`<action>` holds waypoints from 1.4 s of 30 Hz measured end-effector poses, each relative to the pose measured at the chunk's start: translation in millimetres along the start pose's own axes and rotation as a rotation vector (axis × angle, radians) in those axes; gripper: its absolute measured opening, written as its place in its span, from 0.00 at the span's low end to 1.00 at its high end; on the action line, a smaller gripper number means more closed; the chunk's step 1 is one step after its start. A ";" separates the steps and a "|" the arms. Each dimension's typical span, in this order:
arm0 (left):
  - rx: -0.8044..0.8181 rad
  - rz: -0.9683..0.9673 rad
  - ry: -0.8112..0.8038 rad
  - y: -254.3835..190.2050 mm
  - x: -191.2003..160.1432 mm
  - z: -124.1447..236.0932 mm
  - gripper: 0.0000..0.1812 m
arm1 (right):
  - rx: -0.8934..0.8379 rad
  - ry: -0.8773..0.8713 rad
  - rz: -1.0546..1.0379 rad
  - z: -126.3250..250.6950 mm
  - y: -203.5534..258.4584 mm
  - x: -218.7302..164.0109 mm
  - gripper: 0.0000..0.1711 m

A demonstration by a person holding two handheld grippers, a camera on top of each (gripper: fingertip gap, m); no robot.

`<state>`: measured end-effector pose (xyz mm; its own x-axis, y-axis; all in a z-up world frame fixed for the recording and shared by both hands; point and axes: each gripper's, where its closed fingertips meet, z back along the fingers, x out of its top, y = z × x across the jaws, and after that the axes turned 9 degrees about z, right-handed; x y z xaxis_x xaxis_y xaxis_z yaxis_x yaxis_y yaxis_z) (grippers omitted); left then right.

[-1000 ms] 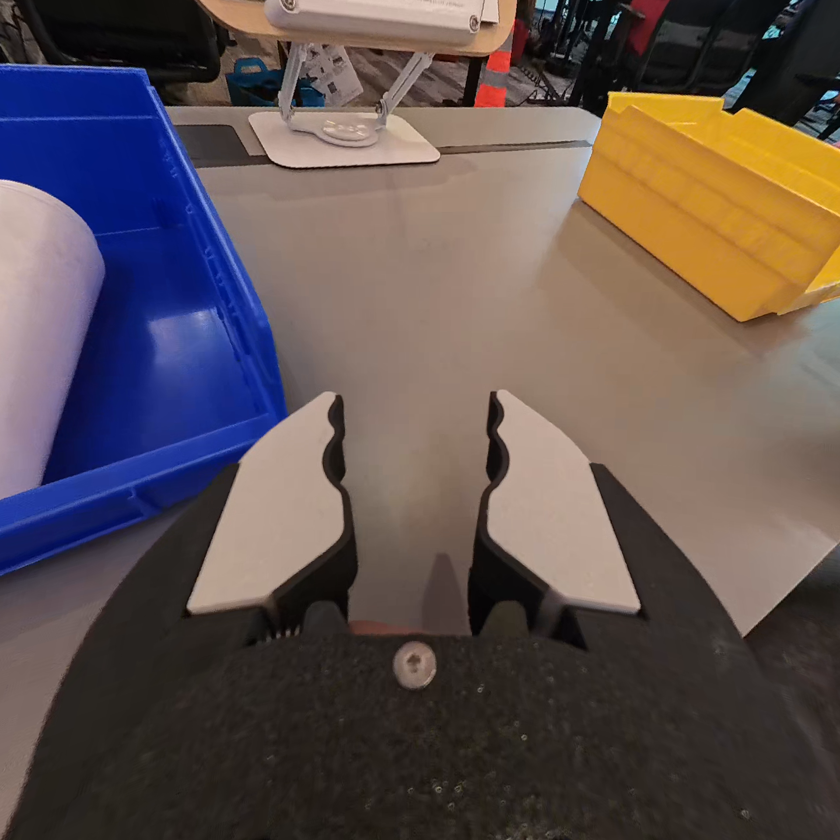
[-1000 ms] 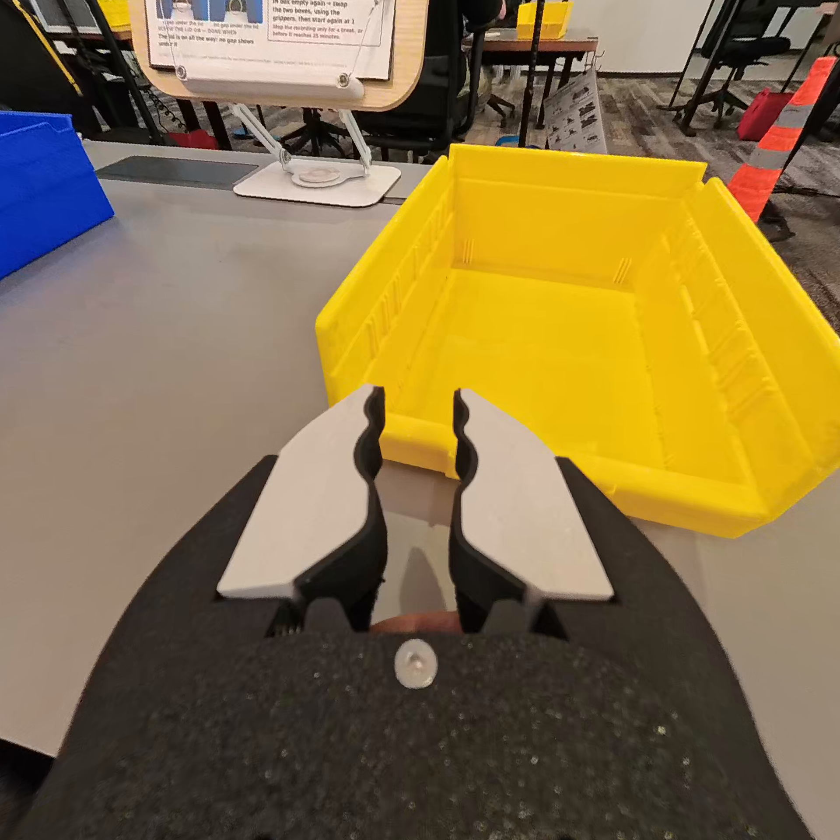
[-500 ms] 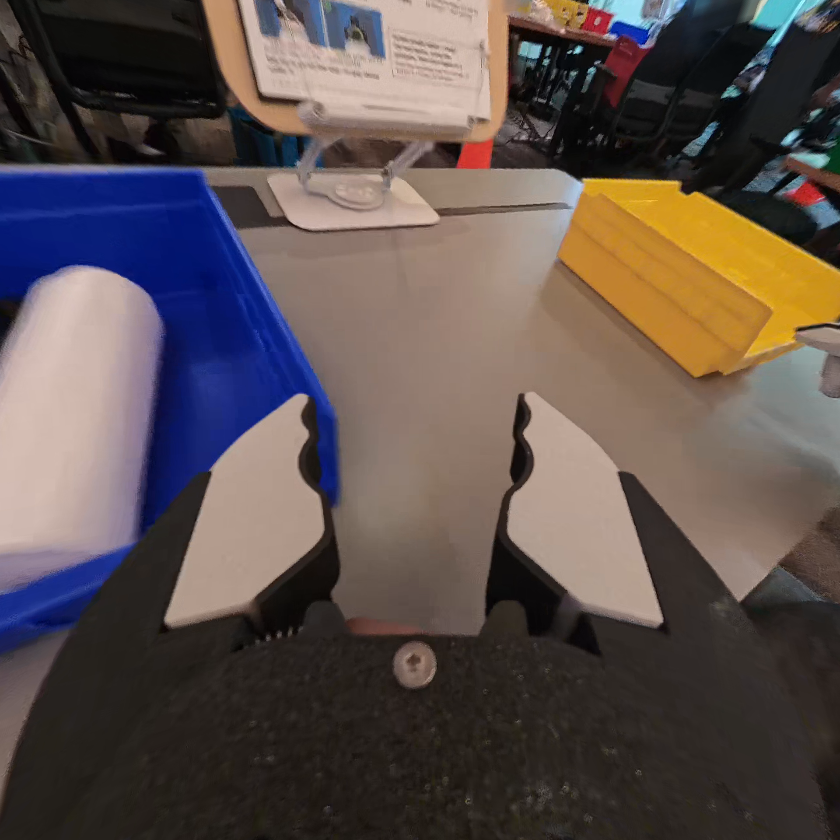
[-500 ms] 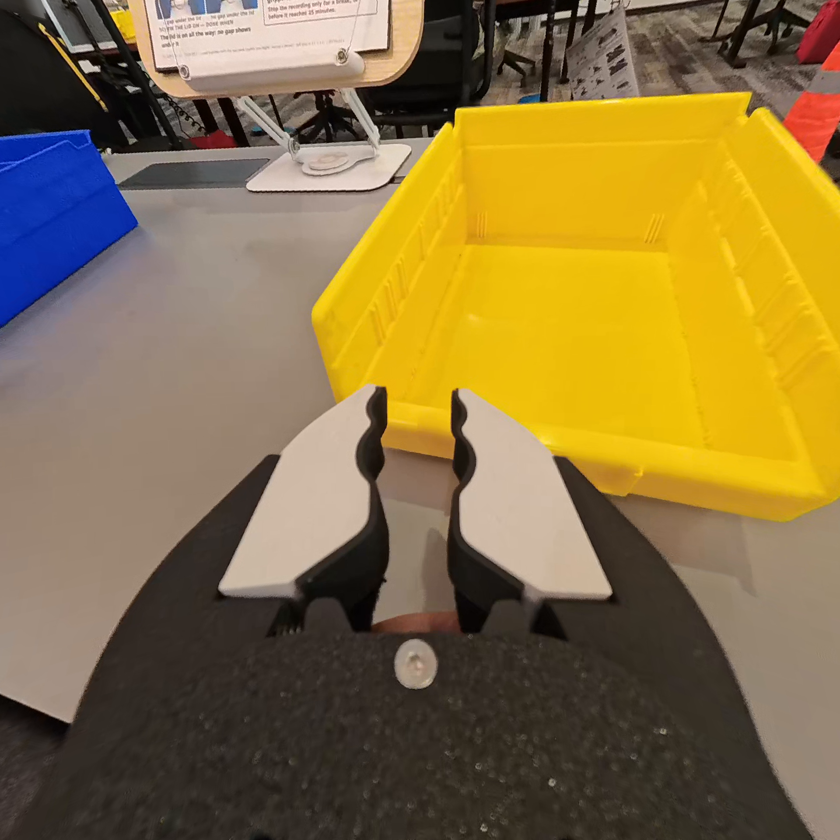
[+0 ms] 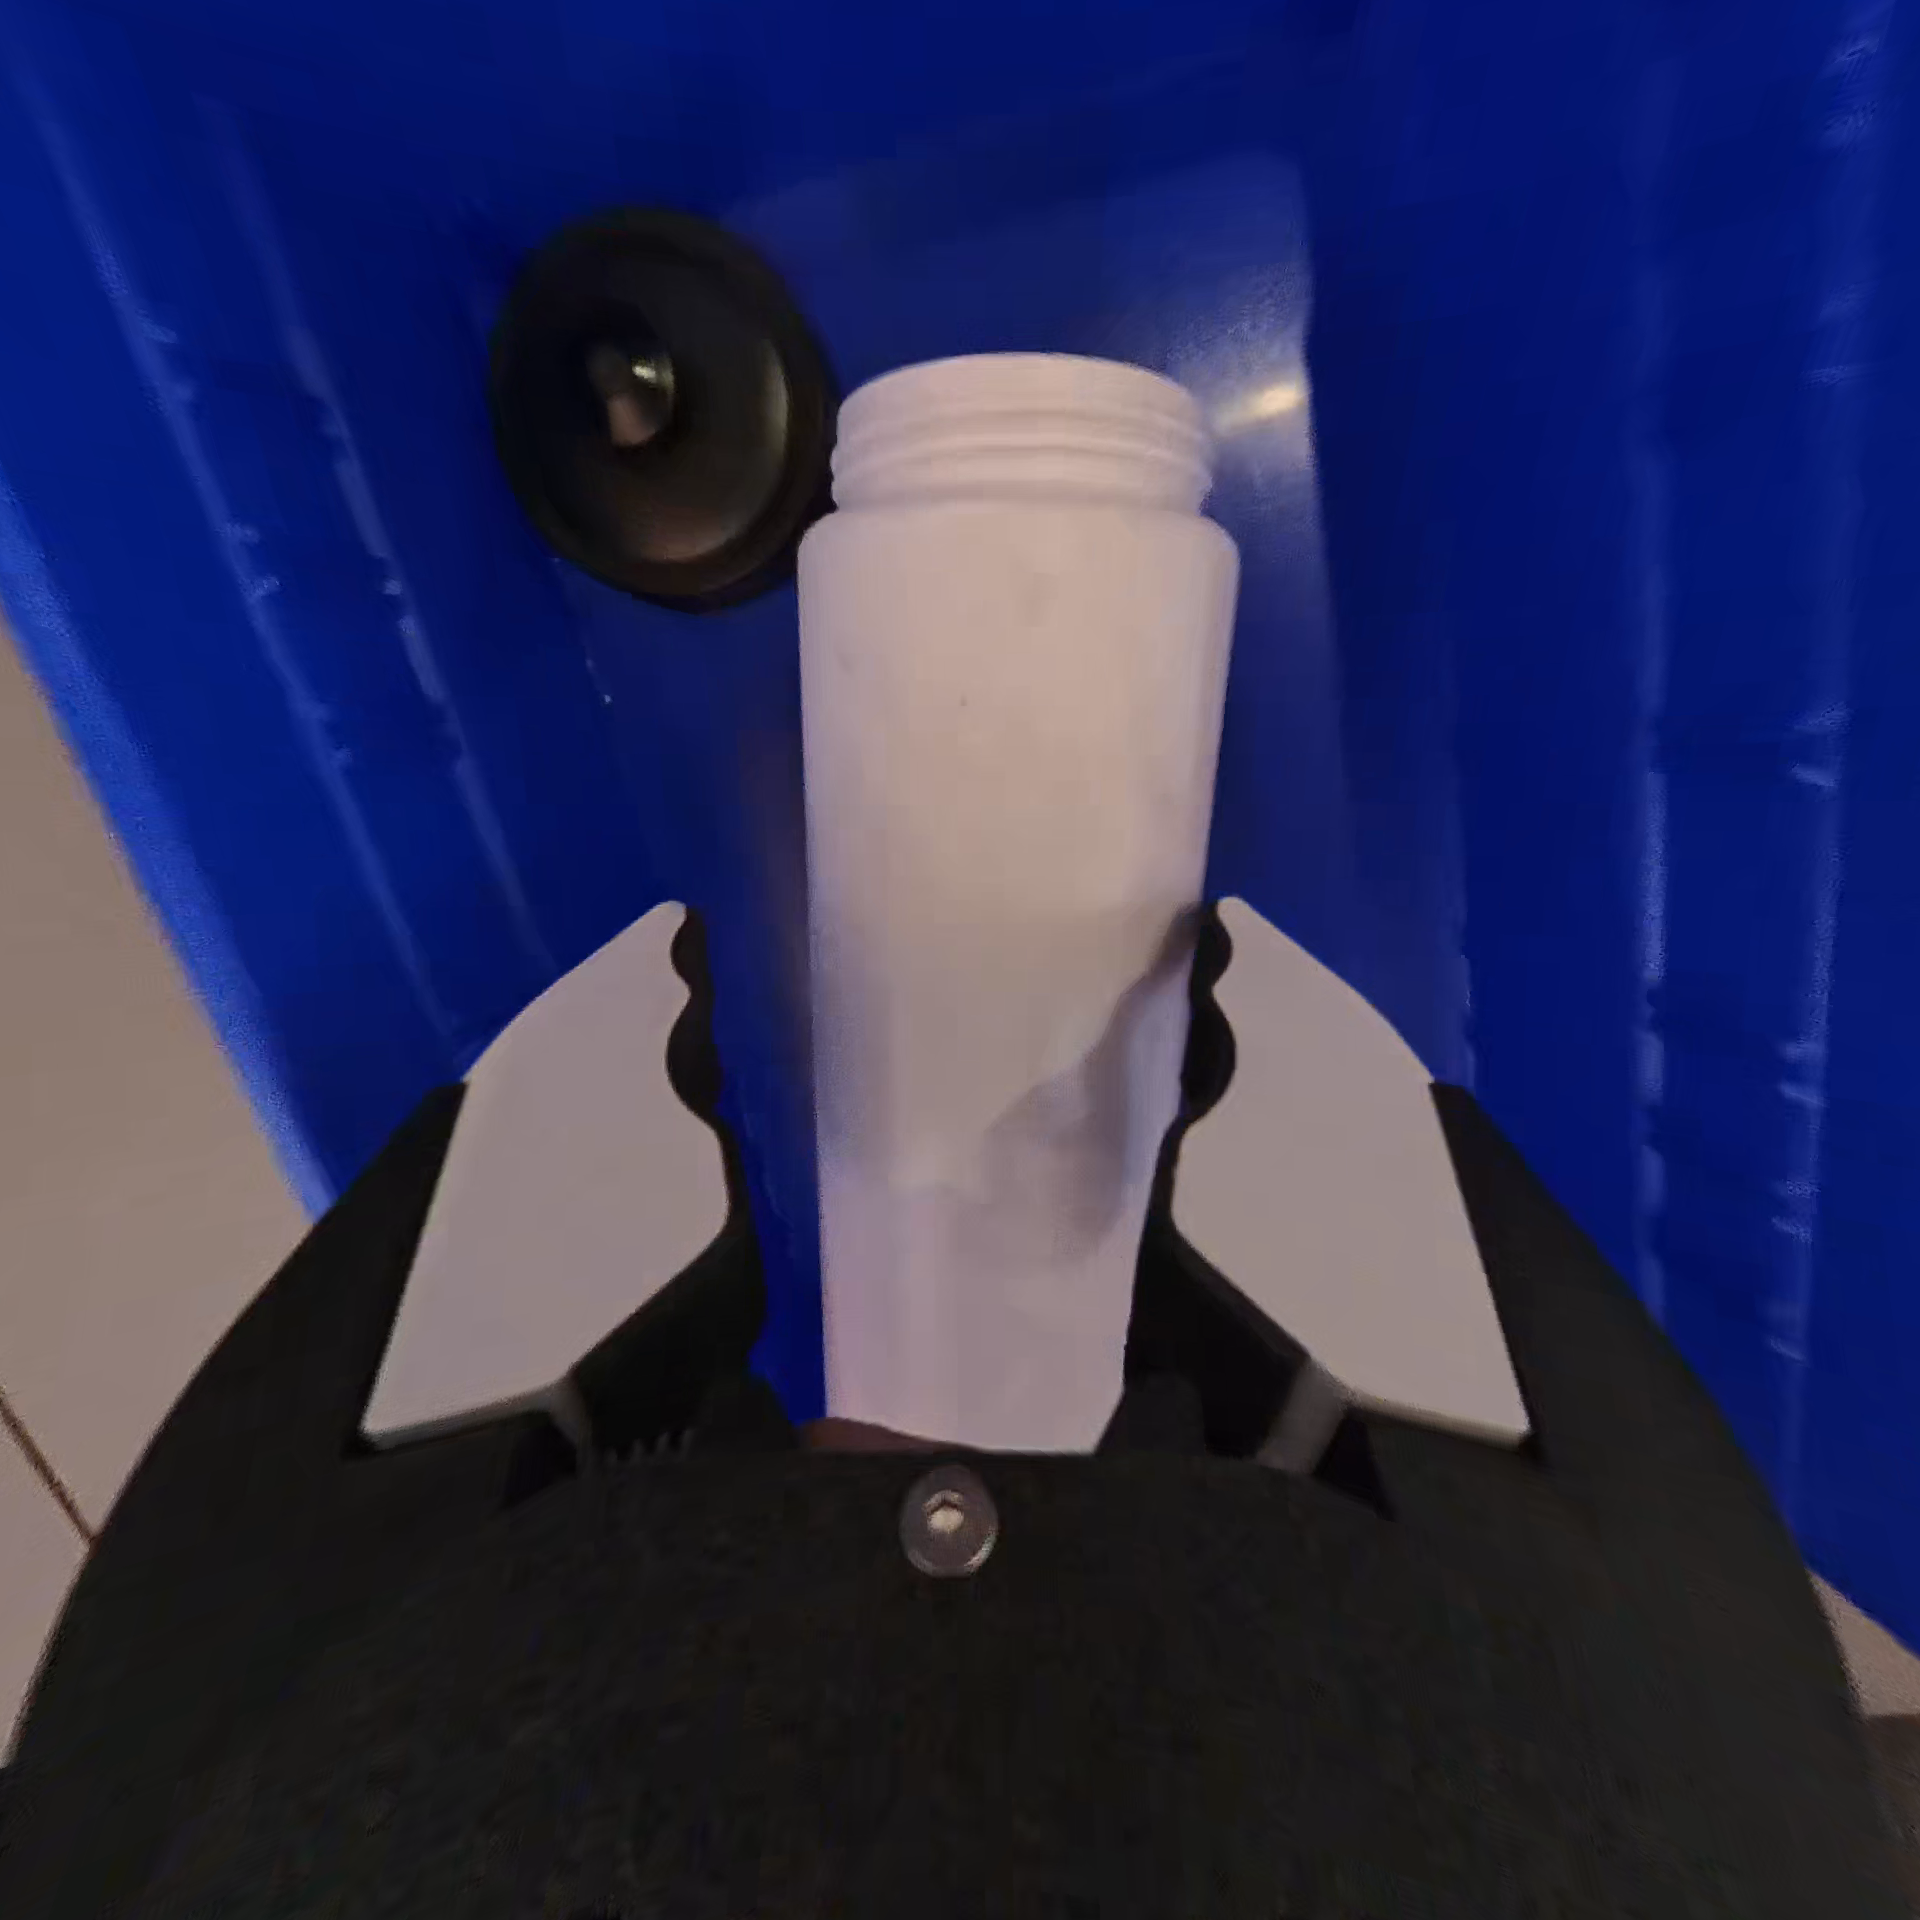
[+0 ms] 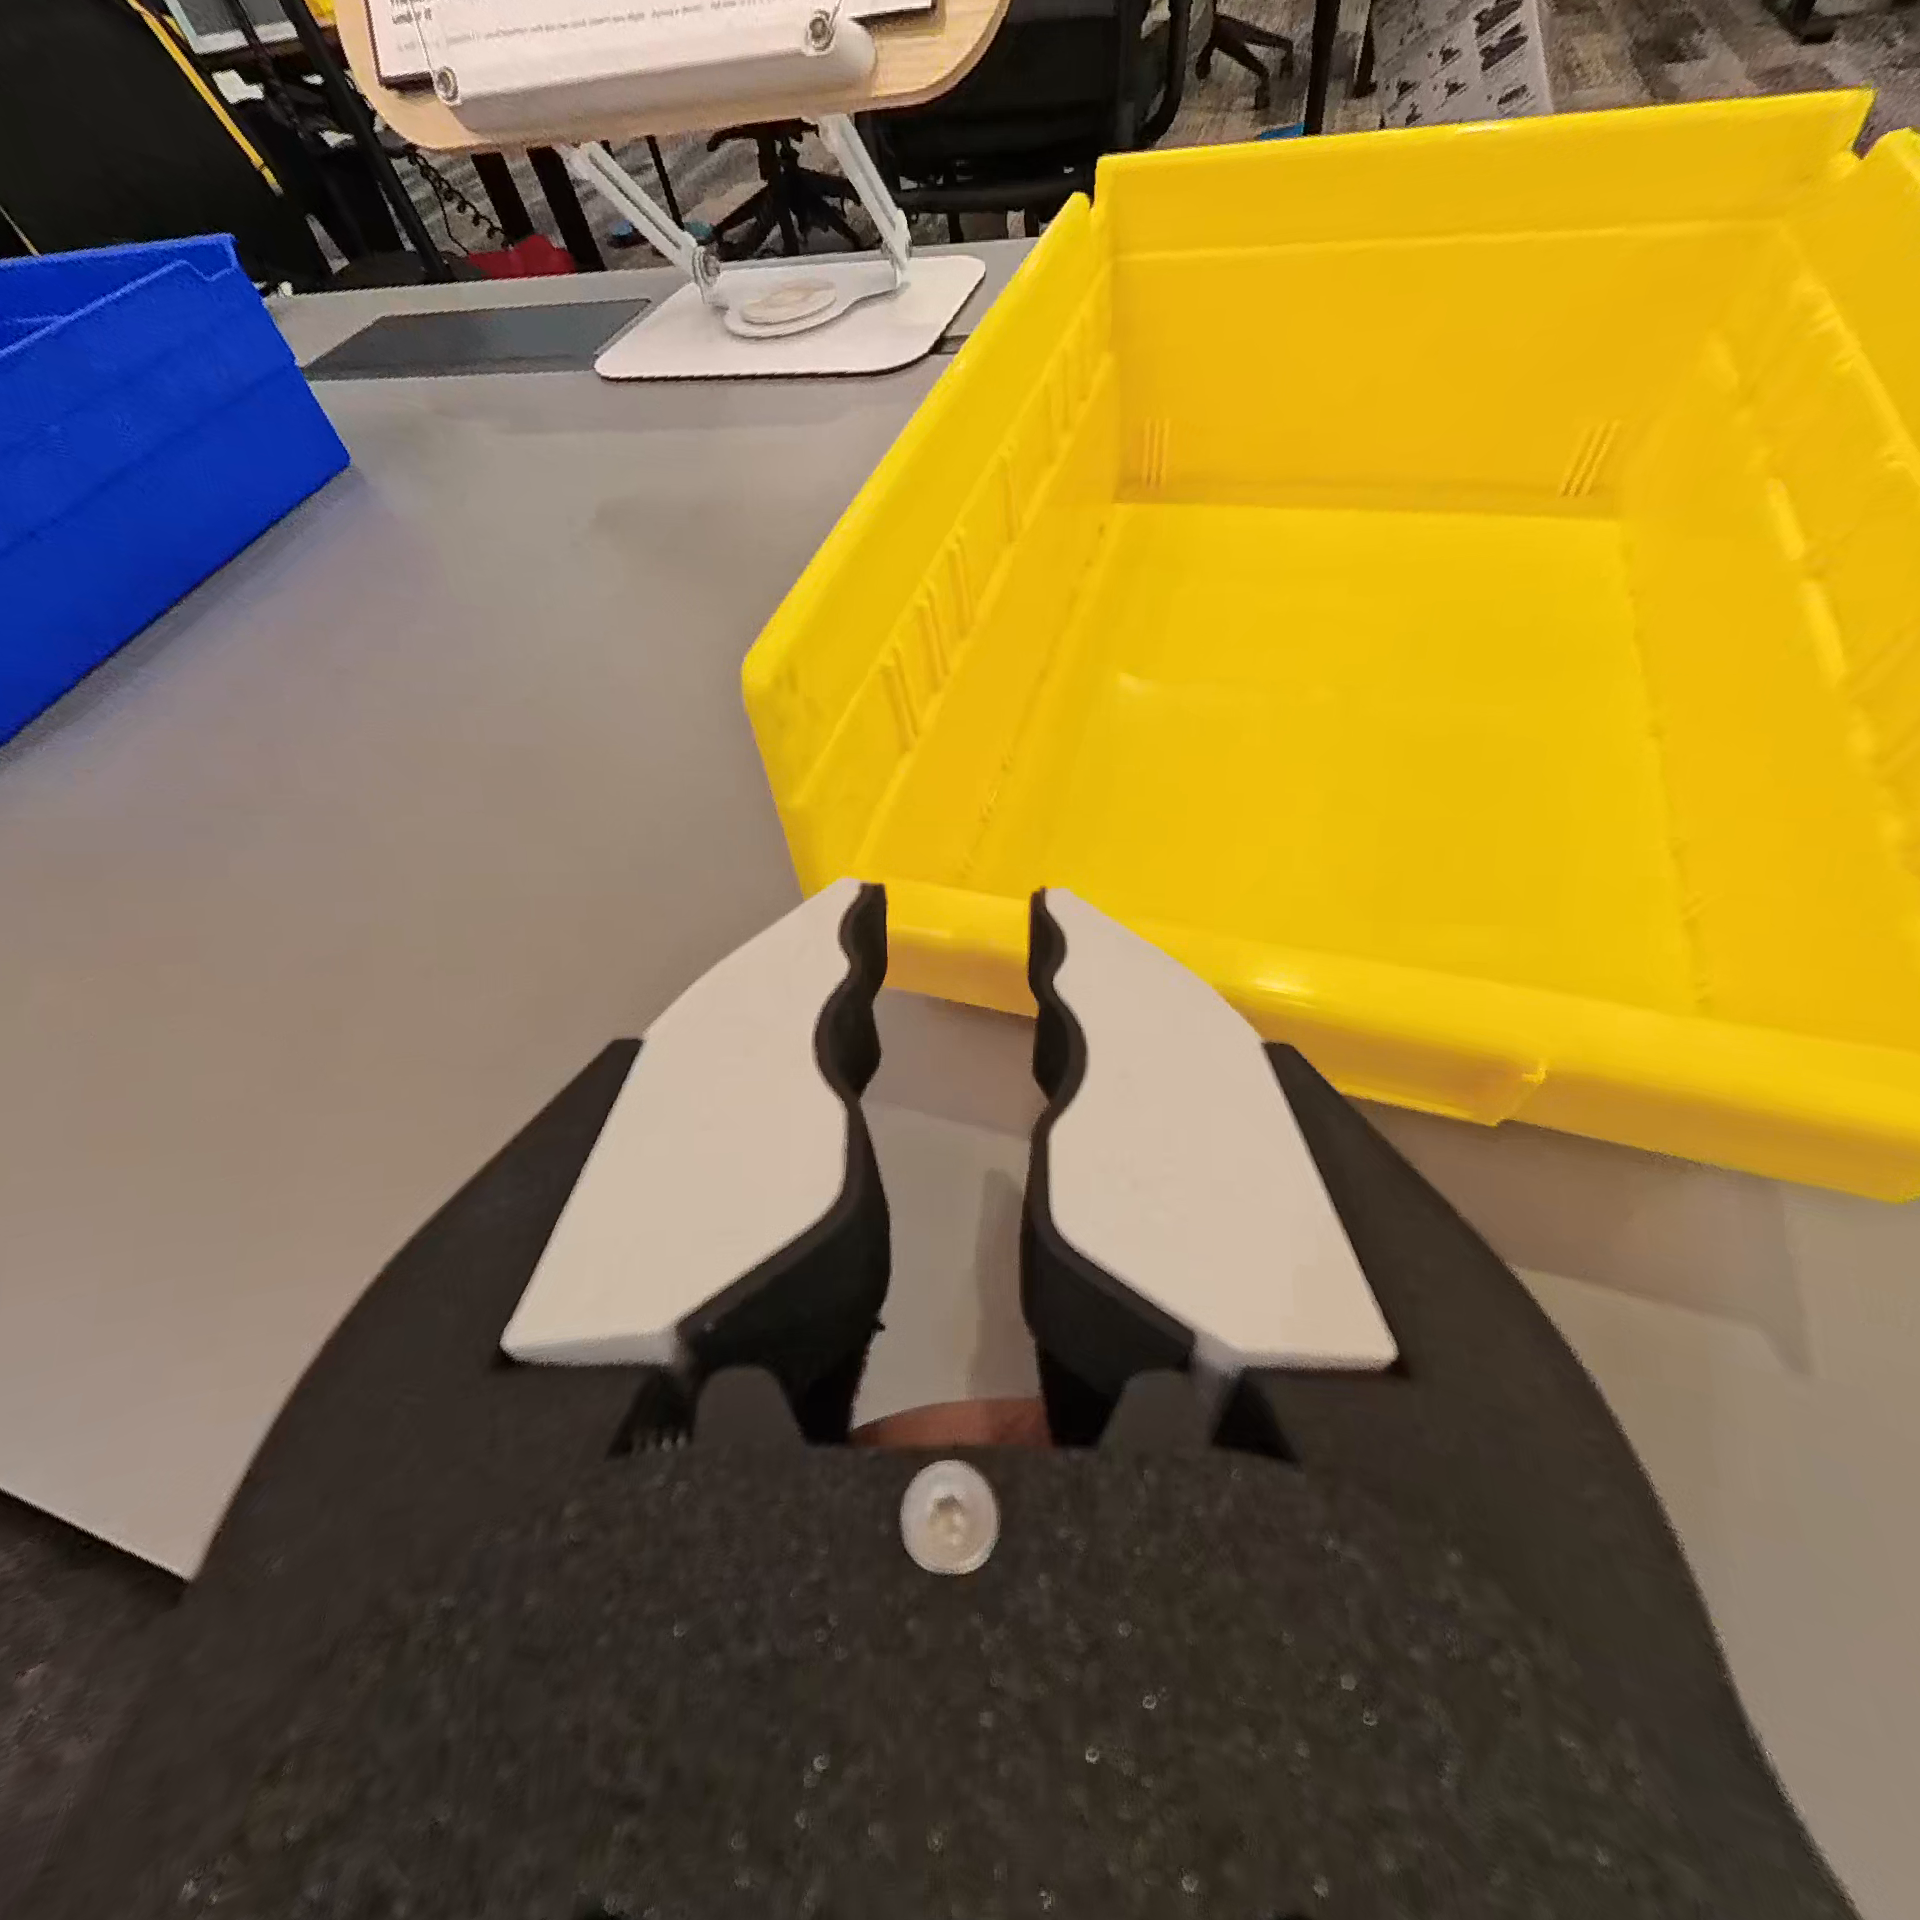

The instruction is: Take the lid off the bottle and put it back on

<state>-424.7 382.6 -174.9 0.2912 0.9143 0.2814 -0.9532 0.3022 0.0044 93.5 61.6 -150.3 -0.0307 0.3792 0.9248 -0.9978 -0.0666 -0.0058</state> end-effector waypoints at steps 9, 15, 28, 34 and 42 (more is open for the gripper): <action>-0.073 -0.007 0.095 -9.8 -8.4 -15.6 0.47 | 0.003 0.030 -0.047 2.9 -6.7 -9.5 0.15; -0.212 -0.017 -0.343 -28.8 38.0 76.5 0.47 | 0.003 0.039 -0.015 0.1 -0.9 -9.6 0.15; -0.561 -0.269 -0.944 -262.9 53.9 166.7 0.47 | 0.010 0.042 0.030 -6.0 6.4 -7.3 0.15; -0.538 -0.361 -0.889 -348.0 44.8 92.8 0.47 | -0.014 0.026 0.015 -1.4 -2.3 -6.8 0.15; -0.454 -0.420 -0.894 -373.4 32.8 63.3 0.47 | -0.009 0.013 0.025 2.0 -0.9 -5.2 0.15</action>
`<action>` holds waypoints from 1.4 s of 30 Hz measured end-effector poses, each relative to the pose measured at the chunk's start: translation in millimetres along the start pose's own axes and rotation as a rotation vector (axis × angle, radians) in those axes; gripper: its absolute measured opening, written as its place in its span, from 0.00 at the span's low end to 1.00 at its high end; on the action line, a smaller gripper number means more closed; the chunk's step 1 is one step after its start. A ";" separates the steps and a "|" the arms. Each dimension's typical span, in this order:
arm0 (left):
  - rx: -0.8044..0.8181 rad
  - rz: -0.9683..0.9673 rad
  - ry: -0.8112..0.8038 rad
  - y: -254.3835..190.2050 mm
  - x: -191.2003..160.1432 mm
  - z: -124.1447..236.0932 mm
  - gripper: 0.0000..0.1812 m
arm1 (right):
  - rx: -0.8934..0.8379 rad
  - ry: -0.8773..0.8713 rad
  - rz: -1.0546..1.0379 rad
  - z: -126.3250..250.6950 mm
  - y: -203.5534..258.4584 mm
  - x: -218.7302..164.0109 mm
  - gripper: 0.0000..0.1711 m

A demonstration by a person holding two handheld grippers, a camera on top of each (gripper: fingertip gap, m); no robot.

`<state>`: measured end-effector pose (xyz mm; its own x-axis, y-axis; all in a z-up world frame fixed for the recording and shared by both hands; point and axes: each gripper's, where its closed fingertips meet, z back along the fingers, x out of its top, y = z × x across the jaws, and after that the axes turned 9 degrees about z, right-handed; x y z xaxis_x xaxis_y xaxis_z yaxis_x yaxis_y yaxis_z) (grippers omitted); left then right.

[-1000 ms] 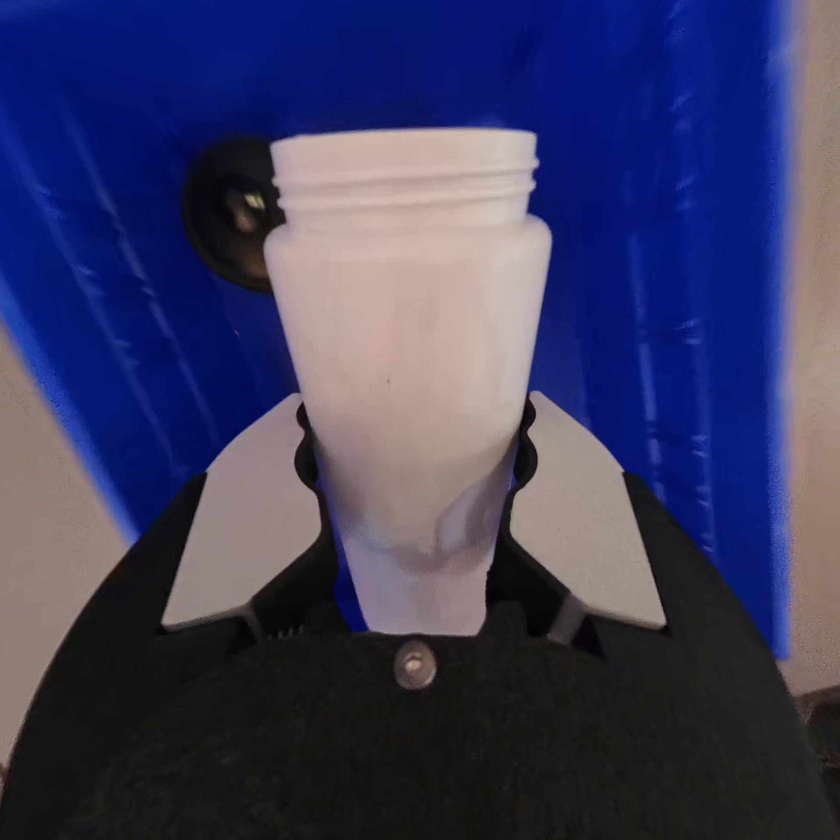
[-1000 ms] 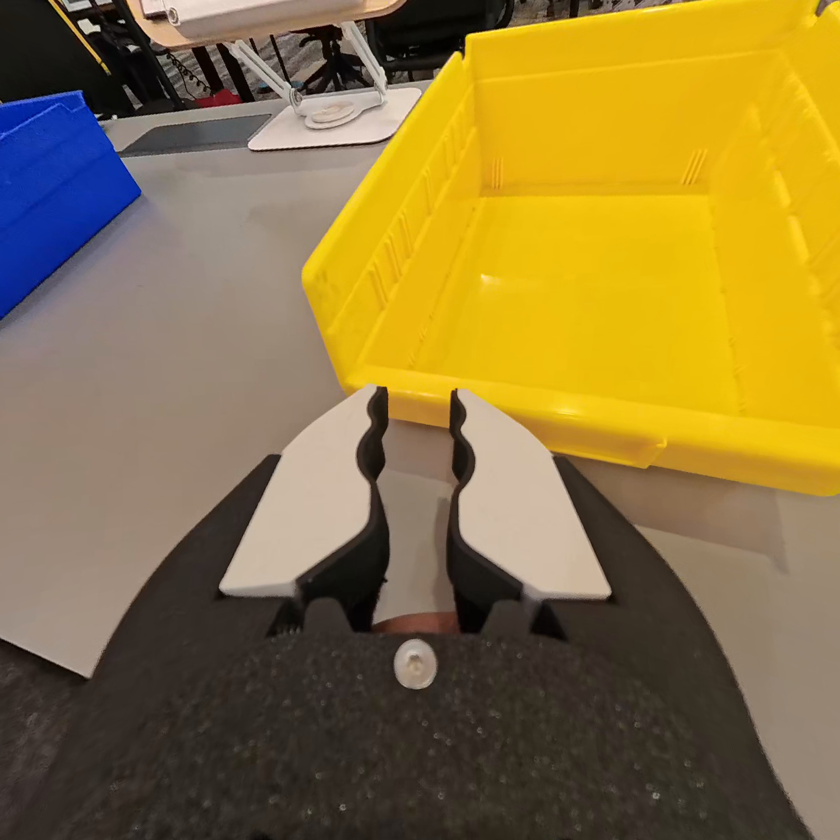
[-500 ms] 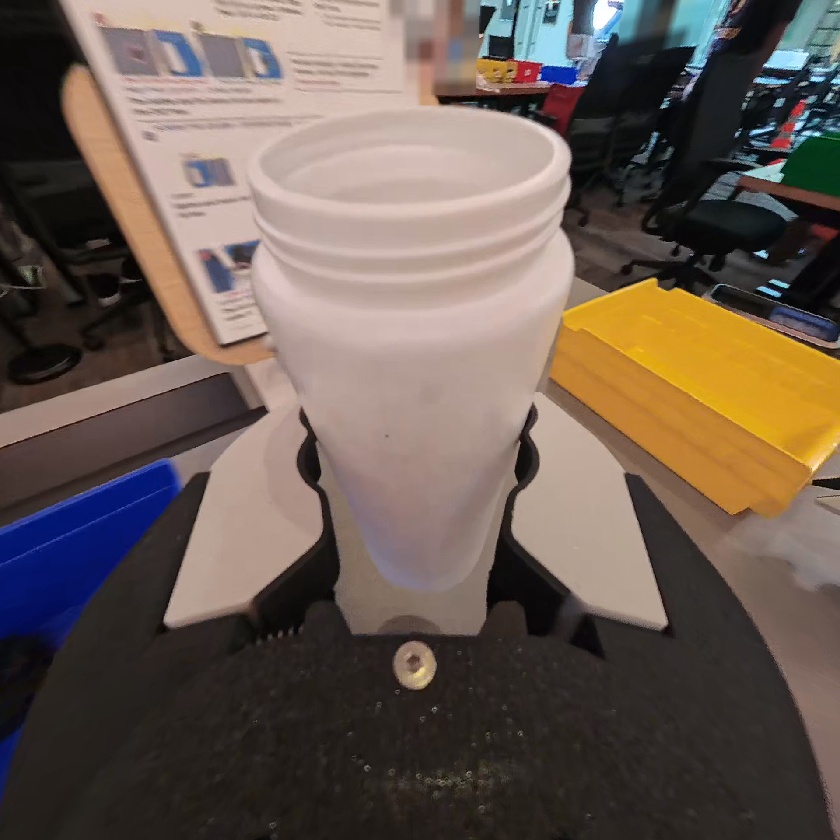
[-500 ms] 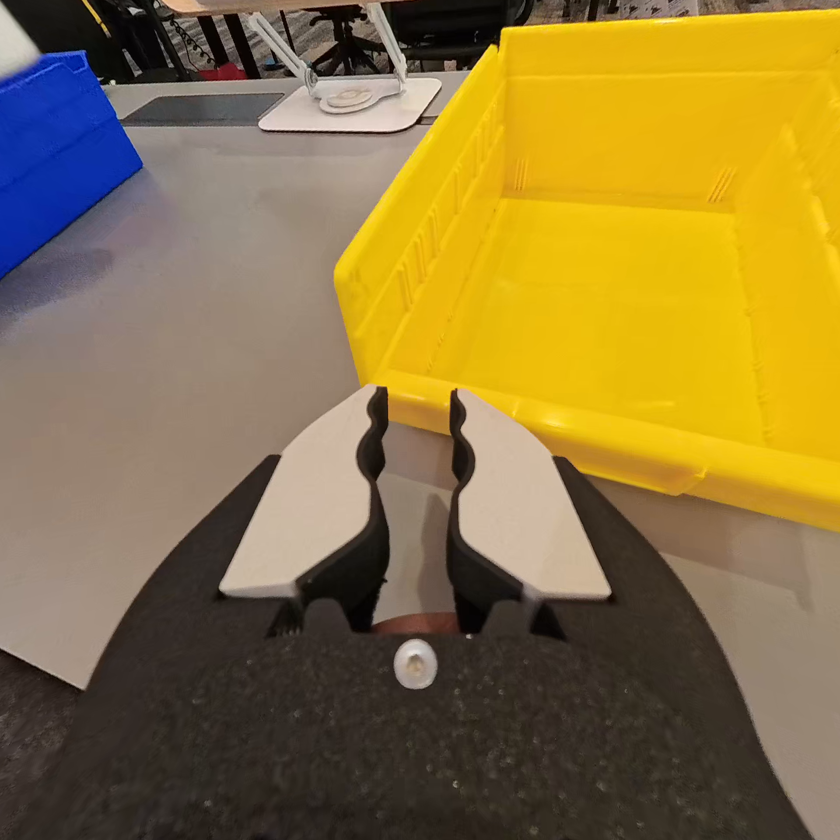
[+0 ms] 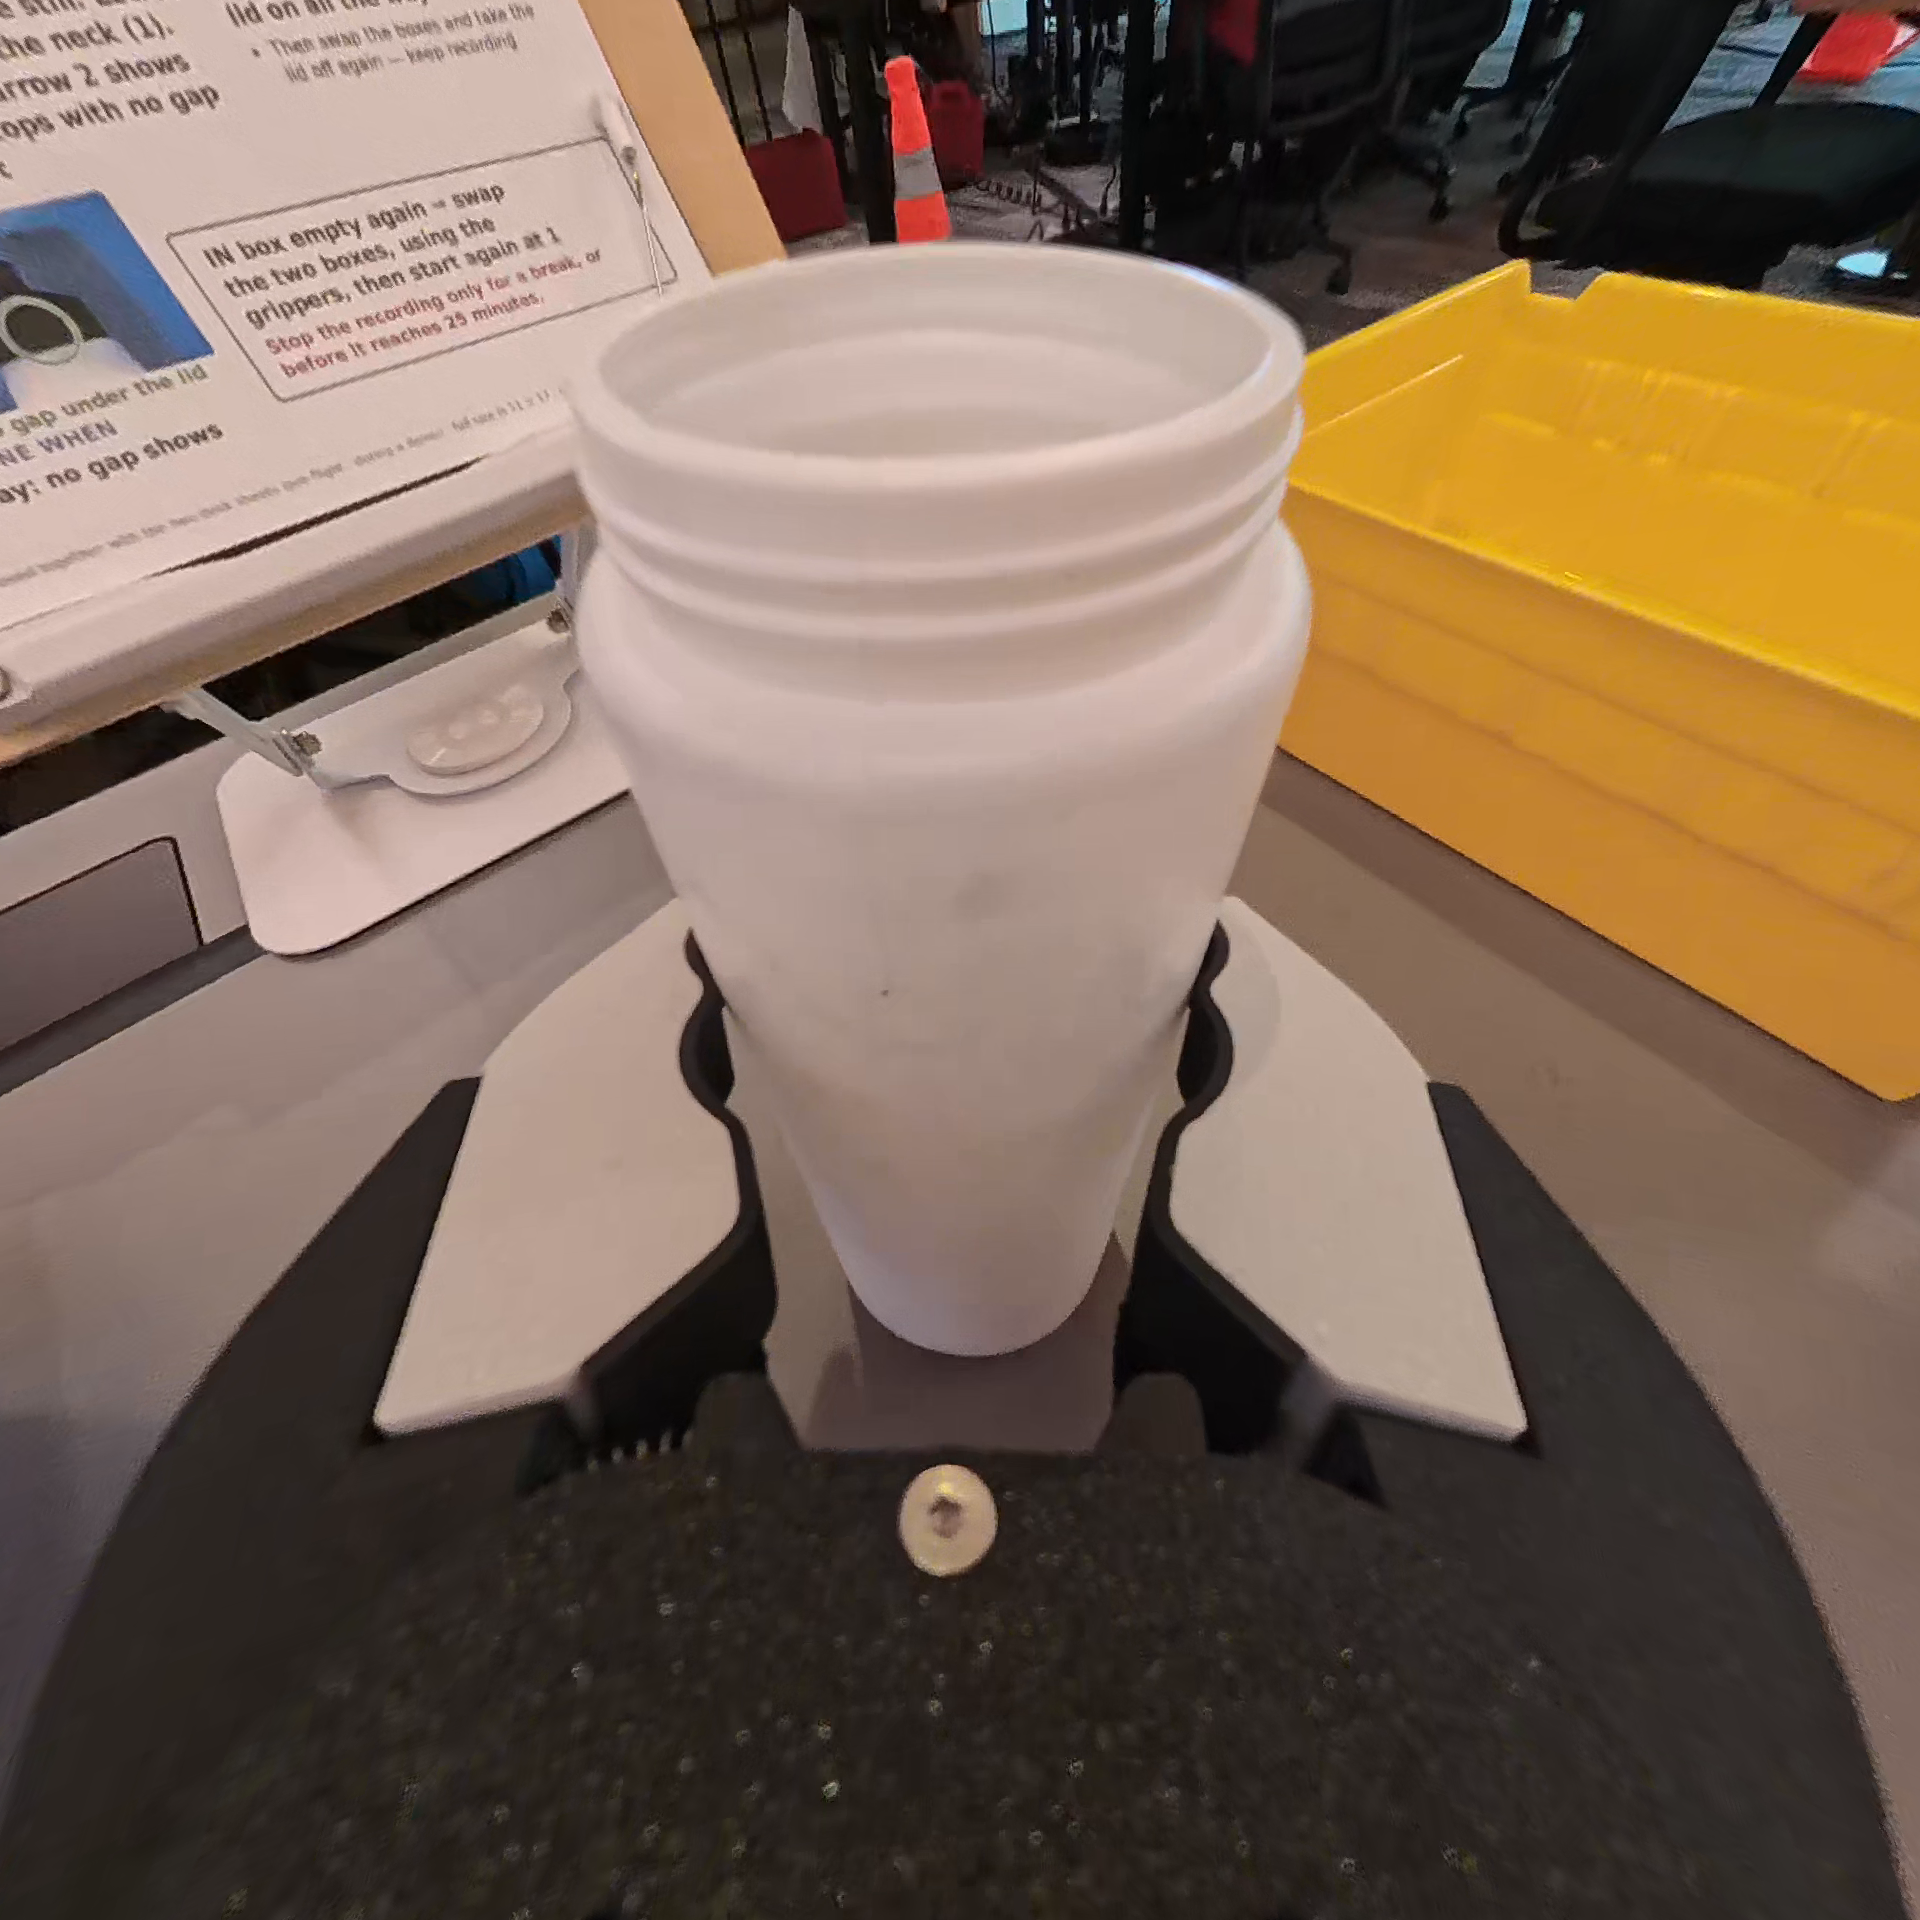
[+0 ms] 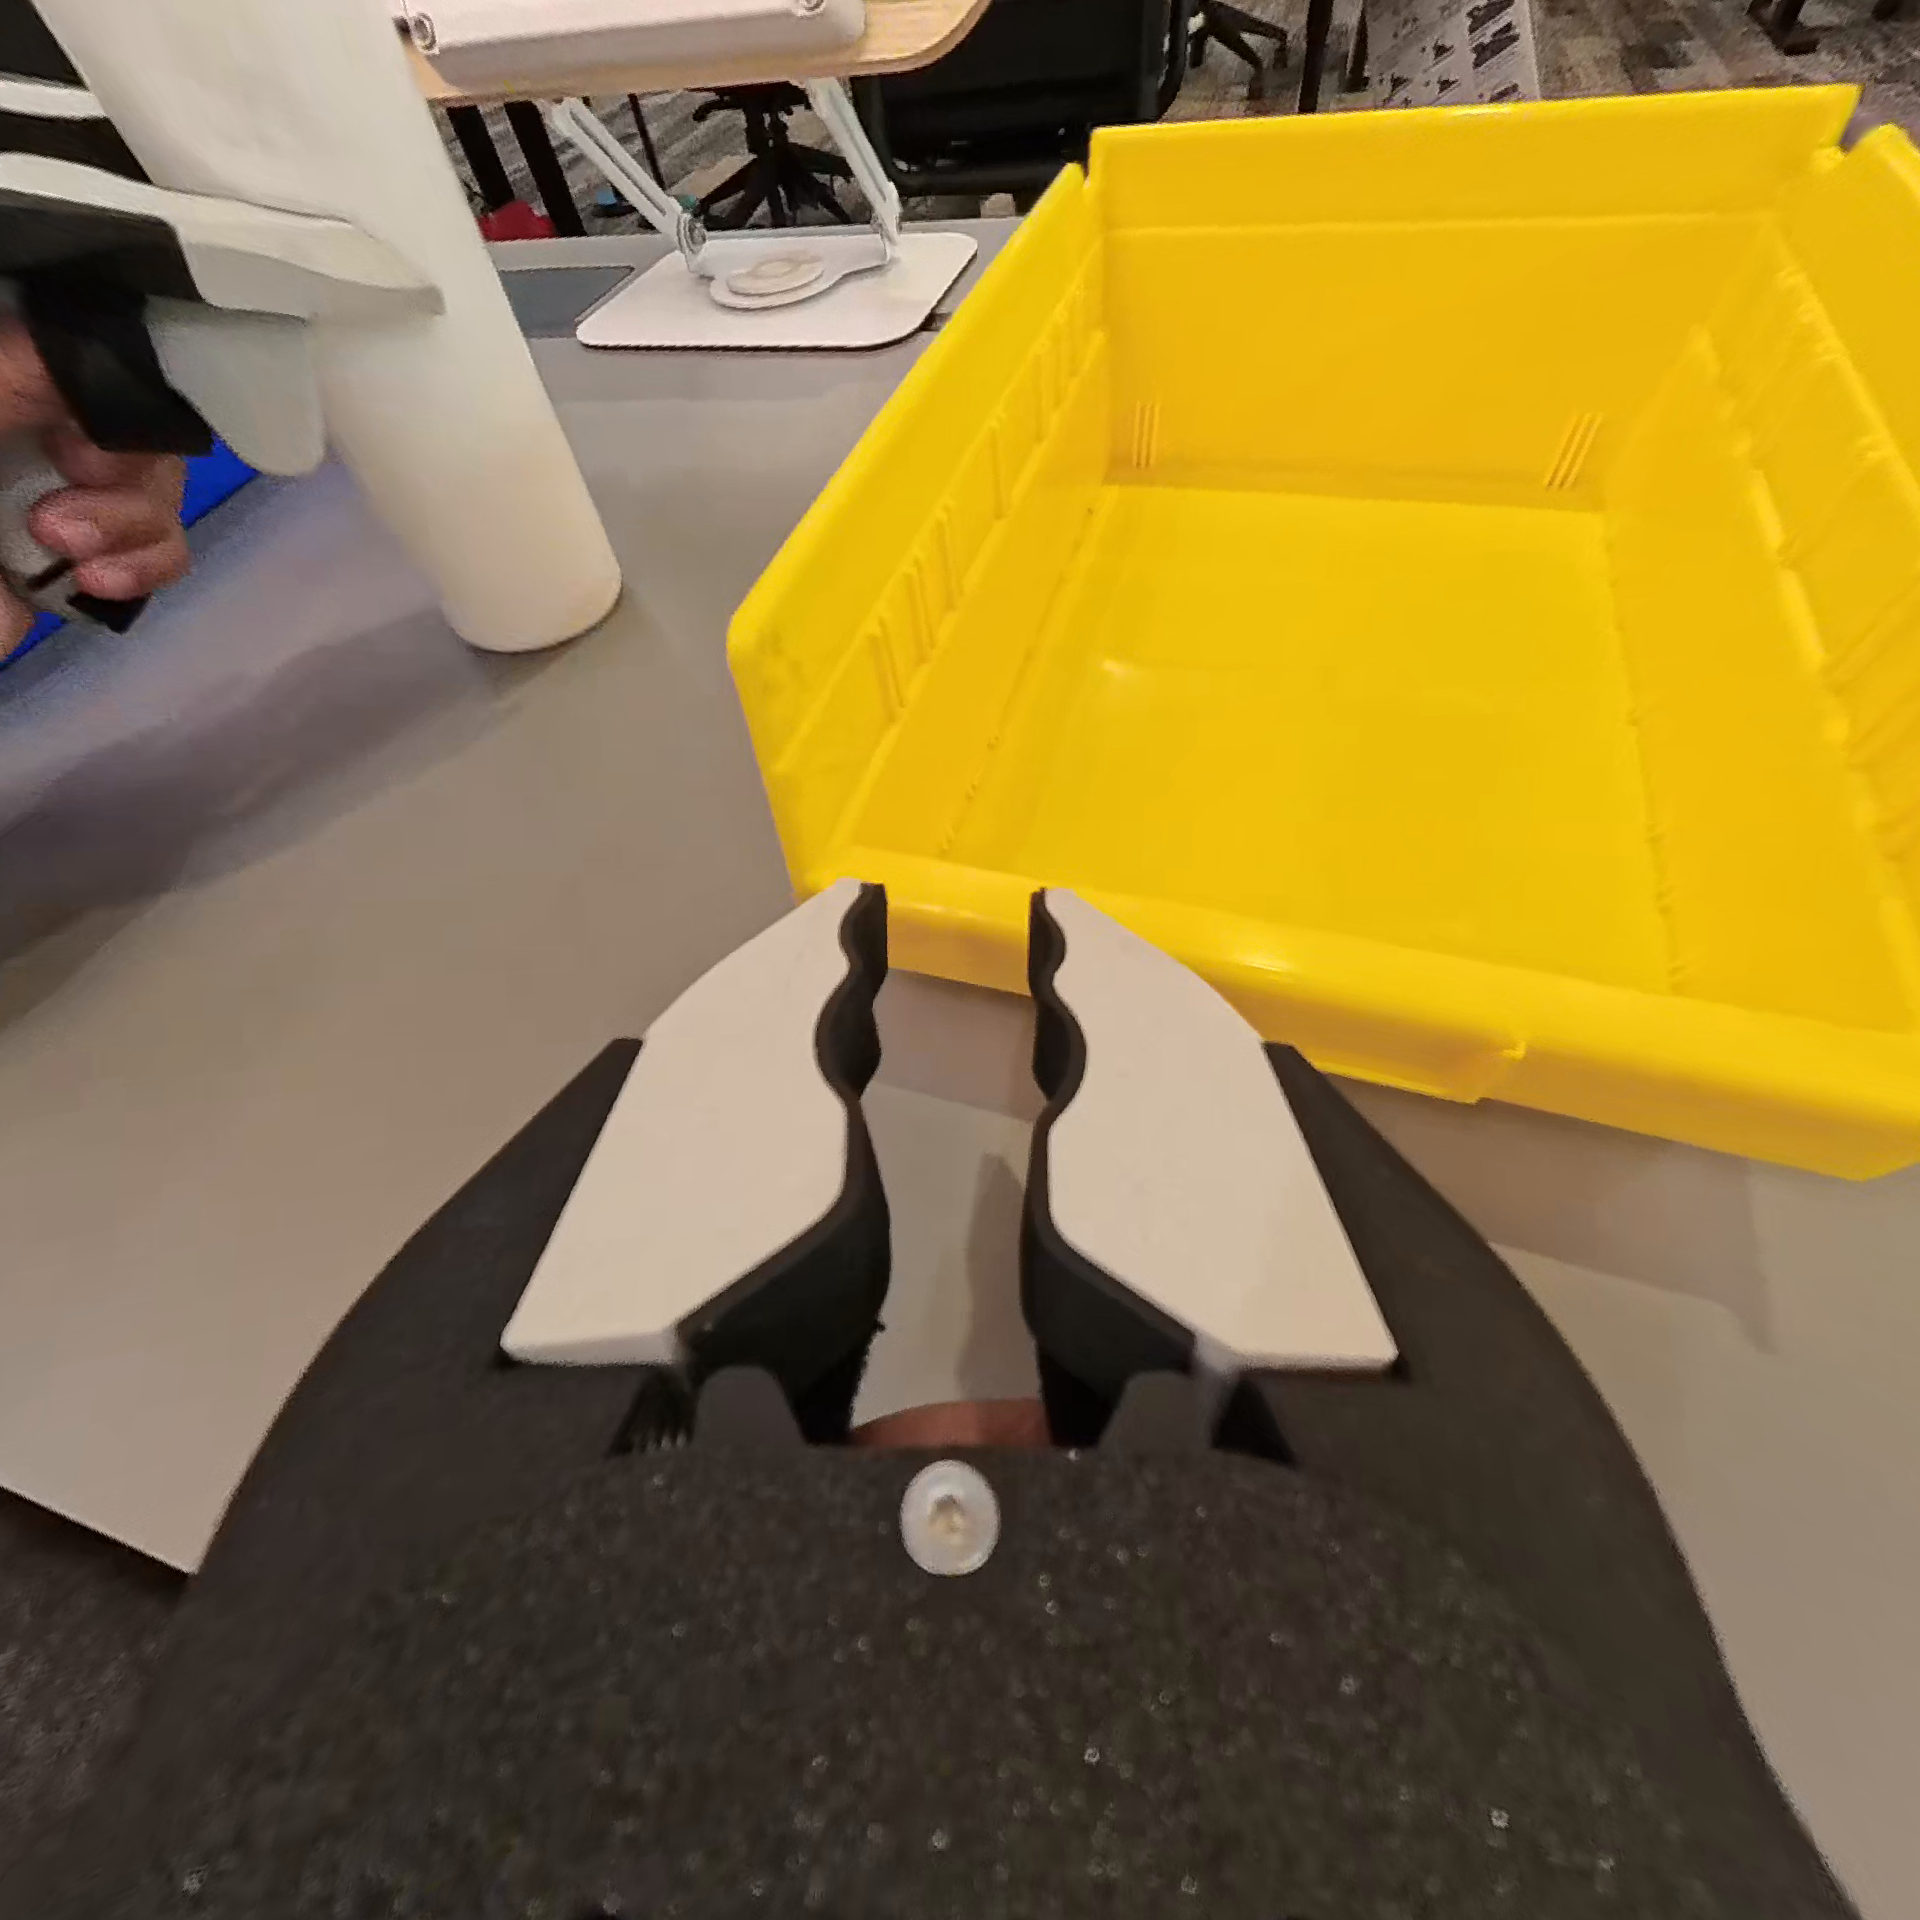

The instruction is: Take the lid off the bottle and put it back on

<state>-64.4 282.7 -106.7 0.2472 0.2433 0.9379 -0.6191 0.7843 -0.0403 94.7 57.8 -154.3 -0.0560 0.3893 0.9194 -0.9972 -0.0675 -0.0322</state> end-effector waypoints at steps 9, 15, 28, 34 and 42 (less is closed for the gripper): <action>-0.020 0.068 -0.012 7.0 -3.1 4.9 0.47 | 0.114 -0.111 0.089 2.4 40.3 23.4 0.19; 0.033 0.102 0.013 10.3 -5.6 22.1 0.54 | 0.380 -0.067 0.121 -1.5 110.5 13.7 0.31; -0.063 0.115 0.183 -47.5 -107.3 232.4 0.48 | 0.502 -0.227 0.092 -88.2 163.7 110.6 0.48; -0.056 0.198 0.171 -48.9 -141.4 246.0 0.47 | 0.459 -0.282 0.139 -150.5 163.2 171.7 0.55; -0.076 0.193 0.185 -47.0 -145.2 236.1 0.47 | 0.471 -0.368 0.280 -195.6 179.7 186.0 0.51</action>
<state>-247.1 75.7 -159.7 0.2663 0.4871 0.8318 -0.6121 0.7520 -0.2444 -104.7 297.7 -65.8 -0.2062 -0.0352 0.9779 -0.8143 -0.5480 -0.1914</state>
